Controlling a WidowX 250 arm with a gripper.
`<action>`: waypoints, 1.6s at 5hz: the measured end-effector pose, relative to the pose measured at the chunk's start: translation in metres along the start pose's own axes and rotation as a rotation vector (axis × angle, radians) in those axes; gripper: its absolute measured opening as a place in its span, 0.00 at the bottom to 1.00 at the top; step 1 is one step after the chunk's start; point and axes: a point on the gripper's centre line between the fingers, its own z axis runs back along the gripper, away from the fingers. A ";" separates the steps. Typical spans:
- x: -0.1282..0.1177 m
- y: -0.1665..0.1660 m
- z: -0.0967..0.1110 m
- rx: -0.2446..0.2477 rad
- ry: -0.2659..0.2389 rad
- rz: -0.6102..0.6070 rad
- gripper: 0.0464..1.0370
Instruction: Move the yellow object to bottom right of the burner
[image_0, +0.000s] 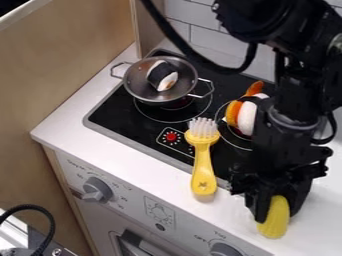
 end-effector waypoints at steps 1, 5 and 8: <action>0.002 0.008 0.000 0.042 0.011 -0.014 0.83; 0.004 0.021 0.039 -0.030 -0.035 -0.025 0.96; 0.027 0.069 0.093 -0.248 -0.421 -0.259 0.96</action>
